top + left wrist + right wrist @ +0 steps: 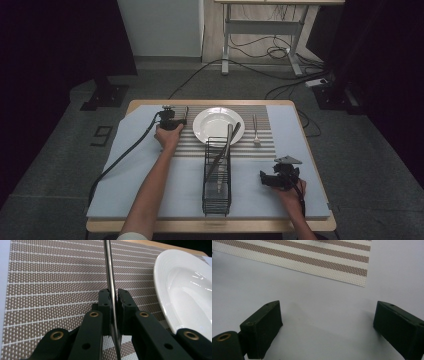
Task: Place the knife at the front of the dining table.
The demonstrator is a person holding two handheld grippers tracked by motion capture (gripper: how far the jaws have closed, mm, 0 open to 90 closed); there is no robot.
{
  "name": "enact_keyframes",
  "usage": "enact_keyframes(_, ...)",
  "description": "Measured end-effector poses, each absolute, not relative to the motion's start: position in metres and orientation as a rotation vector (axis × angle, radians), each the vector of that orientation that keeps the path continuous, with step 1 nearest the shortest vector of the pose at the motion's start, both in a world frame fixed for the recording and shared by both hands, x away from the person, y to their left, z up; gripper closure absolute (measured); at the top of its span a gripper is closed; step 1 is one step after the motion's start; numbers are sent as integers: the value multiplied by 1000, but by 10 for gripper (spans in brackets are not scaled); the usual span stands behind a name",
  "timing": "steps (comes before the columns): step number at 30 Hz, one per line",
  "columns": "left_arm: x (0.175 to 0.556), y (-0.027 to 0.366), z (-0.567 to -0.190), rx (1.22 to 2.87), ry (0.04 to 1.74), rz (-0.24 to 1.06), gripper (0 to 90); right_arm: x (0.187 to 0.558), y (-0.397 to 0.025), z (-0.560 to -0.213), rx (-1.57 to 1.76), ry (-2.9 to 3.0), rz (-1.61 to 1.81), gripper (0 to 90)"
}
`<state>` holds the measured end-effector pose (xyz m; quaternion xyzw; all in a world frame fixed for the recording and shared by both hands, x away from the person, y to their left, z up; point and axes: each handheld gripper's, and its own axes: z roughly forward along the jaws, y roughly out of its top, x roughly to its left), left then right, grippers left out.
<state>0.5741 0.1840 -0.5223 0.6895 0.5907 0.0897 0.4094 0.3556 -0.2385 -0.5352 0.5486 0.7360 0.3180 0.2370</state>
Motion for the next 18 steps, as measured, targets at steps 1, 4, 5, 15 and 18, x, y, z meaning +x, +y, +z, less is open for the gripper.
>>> enact_keyframes(1,575,184,-523,1739,1496,220,824,356,-238,-535,1504,2017,872,79)
enact_keyframes(4,576,185,-525,1744,1503,215,822,356,-239,-535,1504,2017,872,79)
enact_keyframes(5,576,185,-525,1746,1504,220,821,356,-239,-535,1504,2017,872,79)
enact_keyframes(15,576,188,-523,1797,1491,282,811,356,-238,-535,1505,2017,872,79)
enact_keyframes(18,575,188,-522,1820,1478,313,791,356,-238,-535,1504,2017,872,79)
